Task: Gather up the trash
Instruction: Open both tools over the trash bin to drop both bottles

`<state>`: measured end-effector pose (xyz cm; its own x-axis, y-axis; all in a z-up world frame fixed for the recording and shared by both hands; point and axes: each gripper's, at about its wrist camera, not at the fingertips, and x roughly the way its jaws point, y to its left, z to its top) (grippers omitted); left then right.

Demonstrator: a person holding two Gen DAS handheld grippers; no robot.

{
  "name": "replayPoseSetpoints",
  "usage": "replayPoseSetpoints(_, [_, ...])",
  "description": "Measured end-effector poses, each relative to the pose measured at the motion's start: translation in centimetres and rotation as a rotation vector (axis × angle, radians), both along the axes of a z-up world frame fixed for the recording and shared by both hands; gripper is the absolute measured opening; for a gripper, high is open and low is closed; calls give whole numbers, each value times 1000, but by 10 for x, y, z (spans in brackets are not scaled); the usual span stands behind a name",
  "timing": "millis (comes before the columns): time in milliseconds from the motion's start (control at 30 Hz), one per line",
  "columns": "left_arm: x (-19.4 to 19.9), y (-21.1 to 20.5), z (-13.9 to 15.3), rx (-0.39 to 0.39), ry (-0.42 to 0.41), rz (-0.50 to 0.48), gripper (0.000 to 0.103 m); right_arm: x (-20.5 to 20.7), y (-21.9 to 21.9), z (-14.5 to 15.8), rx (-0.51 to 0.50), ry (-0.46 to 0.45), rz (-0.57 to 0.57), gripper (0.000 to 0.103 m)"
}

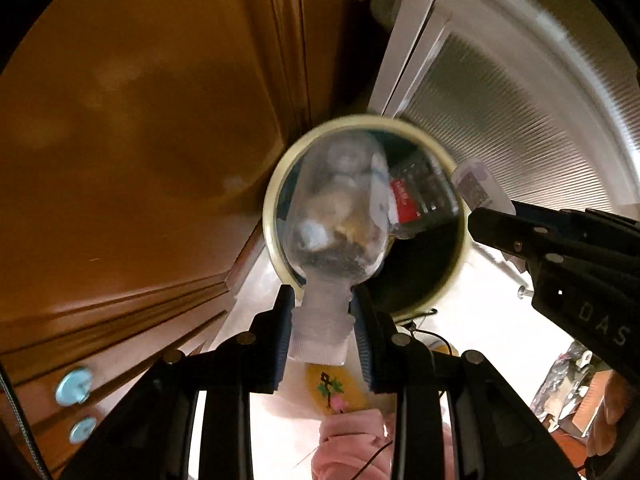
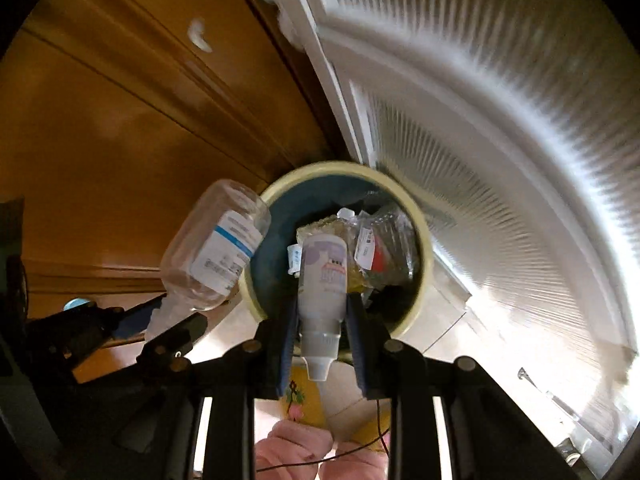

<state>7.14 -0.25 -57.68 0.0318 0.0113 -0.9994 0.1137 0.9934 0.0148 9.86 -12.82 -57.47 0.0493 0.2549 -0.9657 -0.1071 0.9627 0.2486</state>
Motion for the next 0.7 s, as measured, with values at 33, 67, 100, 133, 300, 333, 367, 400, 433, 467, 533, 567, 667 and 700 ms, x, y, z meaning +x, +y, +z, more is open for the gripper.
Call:
replayPoseSetpoints(33, [-1, -2, -6, 6, 5, 1, 28, 1, 0, -8, -12, 11, -2, 25])
replayPoseSetpoints(67, [-1, -2, -13, 15, 10, 2, 28, 2, 0, -15, -19, 21, -4, 26])
replayPoseSetpoints(100, [-1, -4, -17, 18, 14, 4, 28, 1, -1, -22, -21, 33, -10, 30])
replayPoseSetpoints(133, [0, -5, -20, 17, 22, 7, 29, 1, -1, -25, -21, 37, -14, 33])
replayPoseSetpoints(300, [-2, 0, -32, 5, 28, 7, 51, -5, -4, -36, -13, 41, -23, 41])
replayPoseSetpoints(333, [-3, 4, -33, 8, 22, 4, 53, -3, -5, -37, -12, 42, -20, 41])
replayPoseSetpoints(367, [-3, 3, -32, 13, 16, 0, 54, -4, -4, -37, -14, 41, -19, 41])
replayPoseSetpoints(400, [-2, 5, -31, 20, 13, -6, 54, -5, -4, -37, -16, 39, -21, 41])
replayPoseSetpoints(433, [-1, 6, -30, 27, 10, -12, 54, -4, -3, -35, -13, 35, -24, 41])
replayPoseSetpoints(467, [-1, 6, -27, 31, 6, -16, 54, -4, -3, -33, -11, 30, -28, 41])
replayPoseSetpoints(533, [0, 10, -24, 31, -3, -23, 54, -4, -3, -30, -9, 17, -33, 41])
replayPoseSetpoints(567, [0, 10, -20, 31, -8, -25, 54, -4, -3, -26, -8, 10, -37, 41])
replayPoseSetpoints(667, [2, 7, -10, 27, -22, -27, 55, -5, -5, -17, -6, -8, -43, 41])
replayPoseSetpoints(700, [2, 7, -4, 27, -28, -26, 56, -5, -5, -12, -8, -15, -42, 41])
